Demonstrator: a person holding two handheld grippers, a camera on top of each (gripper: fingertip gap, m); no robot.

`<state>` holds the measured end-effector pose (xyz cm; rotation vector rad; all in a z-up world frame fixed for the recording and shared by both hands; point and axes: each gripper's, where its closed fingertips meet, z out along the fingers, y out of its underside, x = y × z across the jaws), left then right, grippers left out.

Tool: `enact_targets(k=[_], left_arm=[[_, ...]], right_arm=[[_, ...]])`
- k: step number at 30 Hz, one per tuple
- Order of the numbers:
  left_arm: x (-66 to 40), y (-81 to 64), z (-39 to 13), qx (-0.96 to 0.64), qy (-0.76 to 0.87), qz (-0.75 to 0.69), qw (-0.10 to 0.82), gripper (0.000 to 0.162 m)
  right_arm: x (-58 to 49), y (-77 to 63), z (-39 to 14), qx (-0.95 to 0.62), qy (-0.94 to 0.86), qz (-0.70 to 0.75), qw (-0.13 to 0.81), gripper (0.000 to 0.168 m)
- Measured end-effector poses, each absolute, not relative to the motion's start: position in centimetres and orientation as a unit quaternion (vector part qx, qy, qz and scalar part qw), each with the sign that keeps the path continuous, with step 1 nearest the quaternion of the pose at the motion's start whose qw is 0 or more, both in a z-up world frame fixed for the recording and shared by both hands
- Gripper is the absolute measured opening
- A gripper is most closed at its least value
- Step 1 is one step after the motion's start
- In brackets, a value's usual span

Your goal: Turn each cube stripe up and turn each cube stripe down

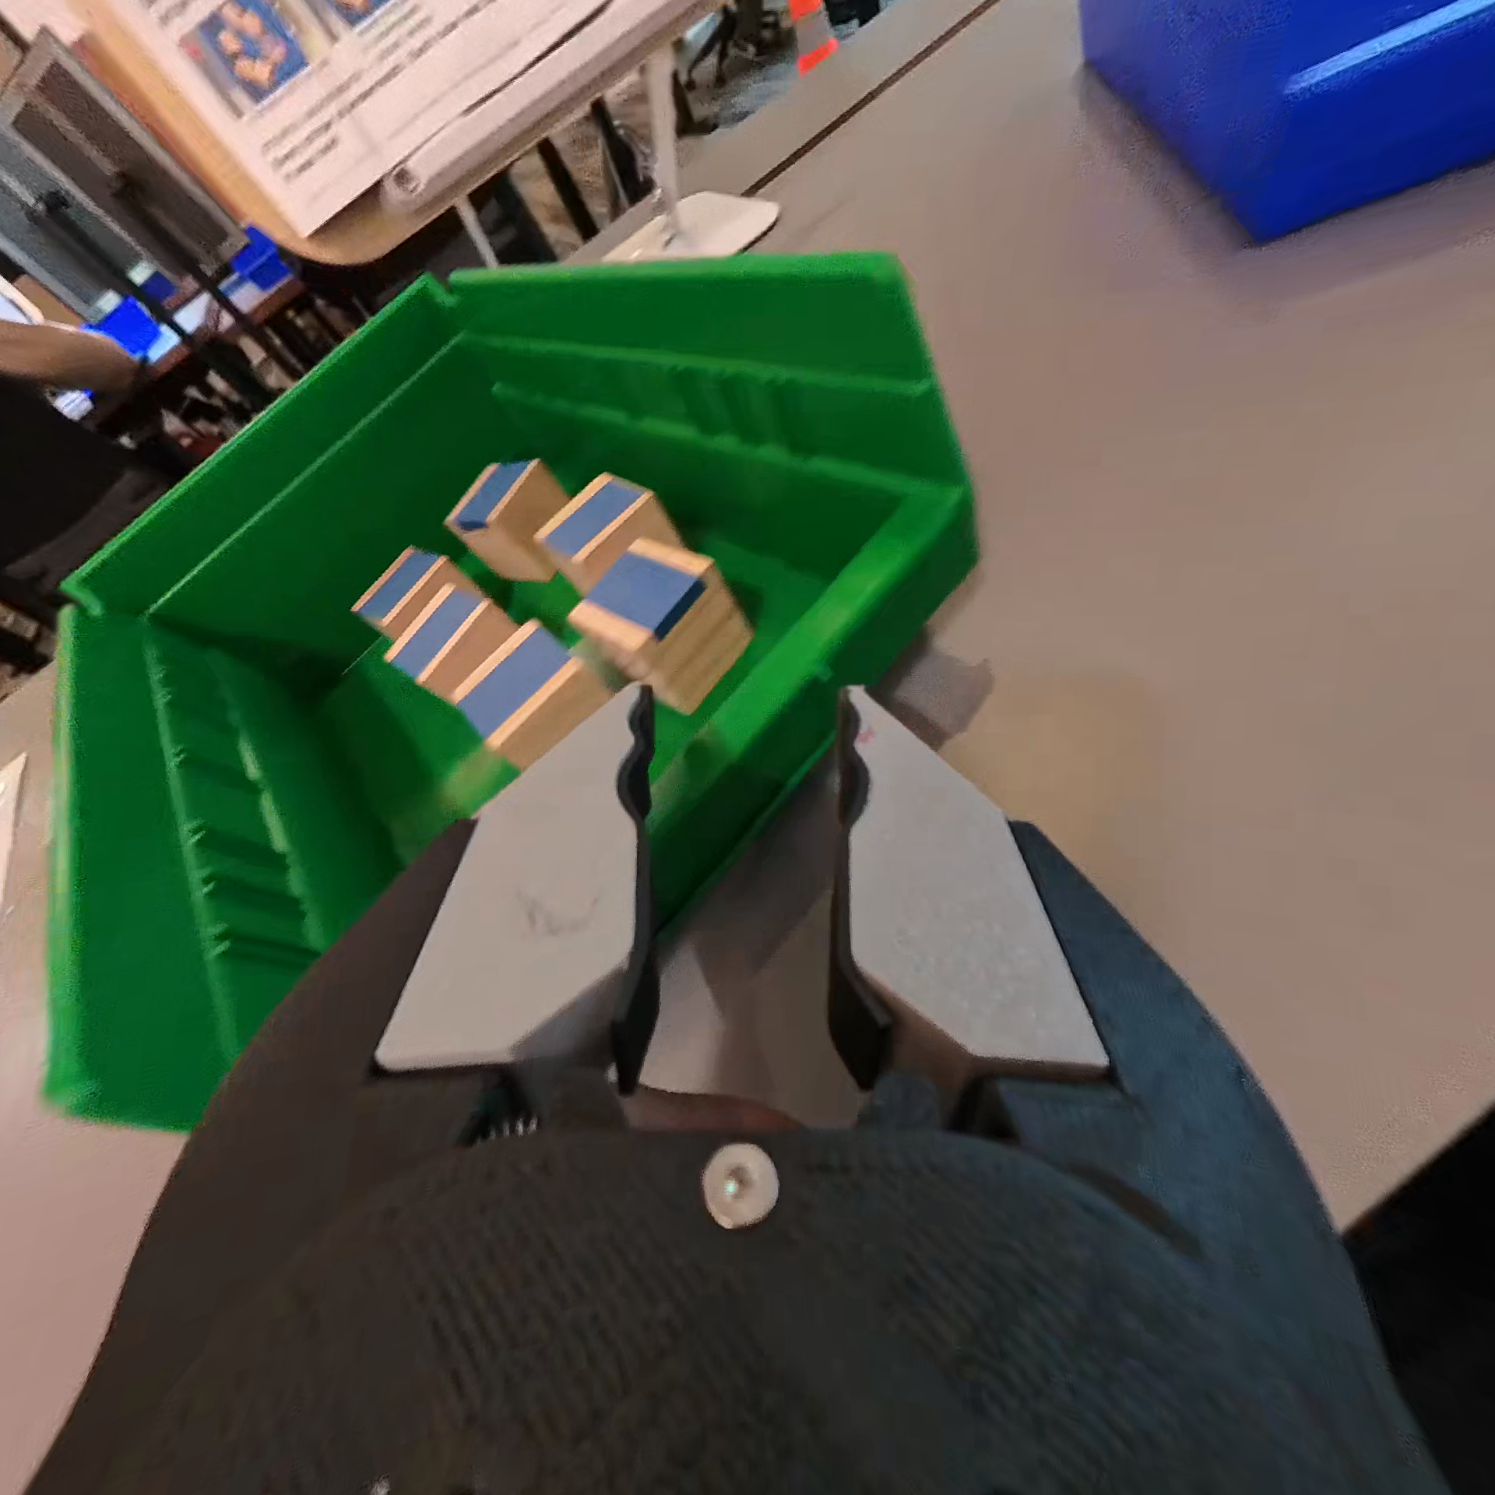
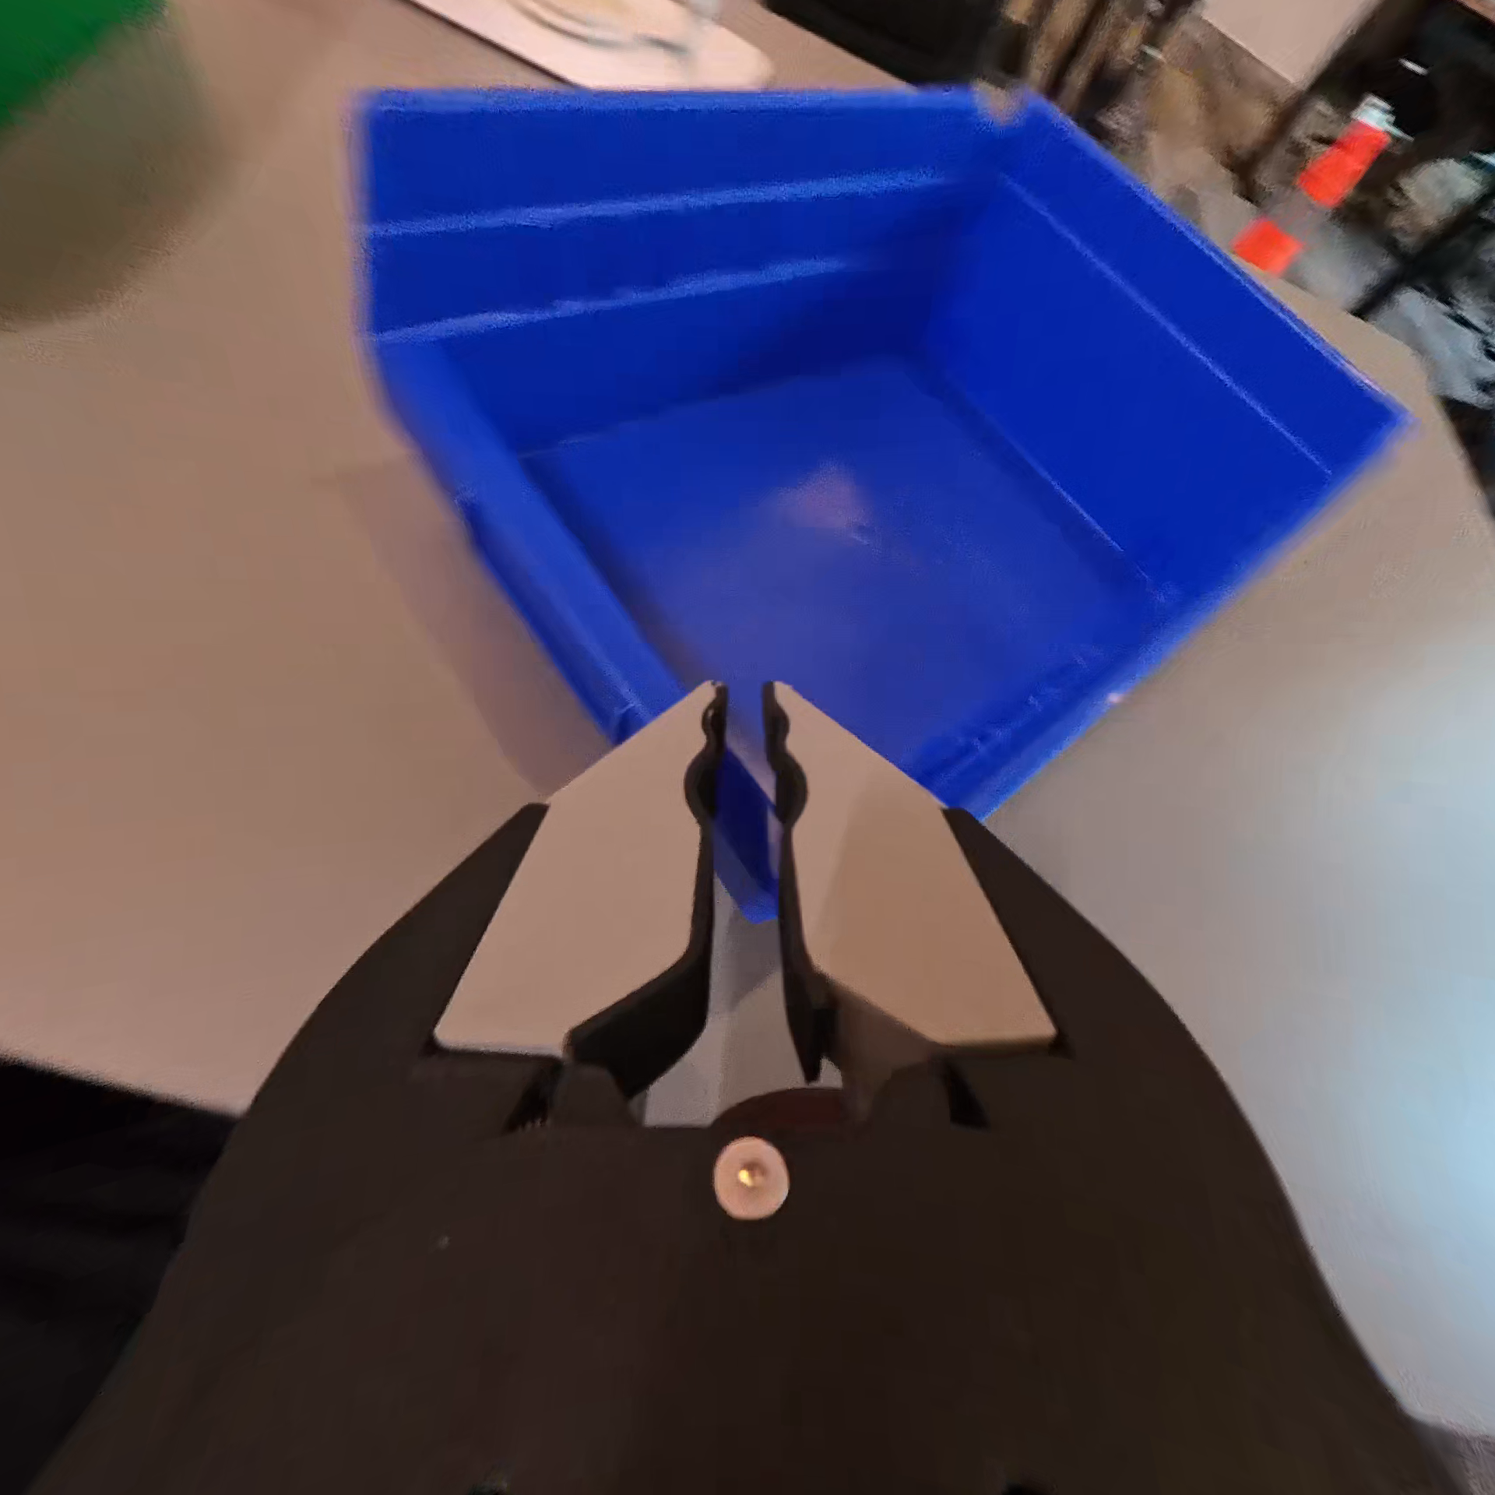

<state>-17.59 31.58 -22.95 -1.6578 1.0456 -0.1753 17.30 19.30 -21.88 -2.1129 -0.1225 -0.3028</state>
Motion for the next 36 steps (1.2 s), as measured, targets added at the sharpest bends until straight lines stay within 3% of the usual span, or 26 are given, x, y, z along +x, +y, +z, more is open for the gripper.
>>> enact_targets(k=[2, 4, 6, 9, 10, 11, 13, 15, 21, 25, 27, 36], left_arm=[[-19.4, 32.5, -22.9, -0.707, 0.435, -0.079, 0.551, 0.050], [-20.6, 32.9, -22.2, -0.700, 0.427, -0.101, 0.564, 0.054], [-22.4, 33.6, -21.8, -0.700, 0.411, -0.103, 0.575, 0.072], [-24.8, 34.6, -21.8, -0.723, 0.387, -0.116, 0.561, 0.077], [-25.7, 34.9, -21.7, -0.731, 0.373, -0.112, 0.561, 0.073], [-27.0, 35.6, -21.3, -0.736, 0.354, -0.091, 0.570, 0.051], [-28.9, 36.2, -20.5, -0.731, 0.341, -0.055, 0.589, 0.038], [-27.9, 35.1, -19.9, -0.727, 0.341, -0.096, 0.588, 0.051], [-17.0, 30.6, -19.2, -0.680, 0.422, -0.134, 0.585, 0.065], [-11.6, 31.8, -20.2, -0.687, 0.428, -0.112, 0.577, 0.047], [-11.7, 33.9, -20.4, -0.690, 0.413, -0.068, 0.590, 0.022], [-19.9, 37.2, -20.4, -0.729, 0.339, -0.013, 0.594, 0.003]], right_arm=[[23.3, 18.7, -22.5, -0.873, 0.014, -0.158, 0.461, 0.031], [25.5, 18.0, -23.0, -0.885, 0.061, -0.116, 0.446, 0.023], [23.5, 18.4, -21.8, -0.870, 0.040, -0.037, 0.490, 0.036], [19.6, 19.1, -20.1, -0.838, -0.008, 0.033, 0.544, 0.043], [18.5, 19.3, -19.9, -0.833, -0.023, 0.040, 0.552, 0.044], [17.5, 19.5, -19.9, -0.829, -0.039, 0.040, 0.556, 0.044], [16.4, 19.9, -20.5, -0.833, -0.061, 0.027, 0.549, 0.045], [16.5, 20.8, -21.7, -0.844, -0.062, 0.007, 0.532, 0.045], [17.3, 23.0, -22.9, -0.849, -0.049, -0.020, 0.526, 0.038], [17.1, 23.2, -23.5, -0.858, -0.061, -0.044, 0.509, 0.029], [16.7, 23.1, -23.8, -0.861, -0.066, -0.036, 0.502, 0.017], [19.6, 21.9, -23.5, -0.848, -0.074, -0.192, 0.488, 0.004]])
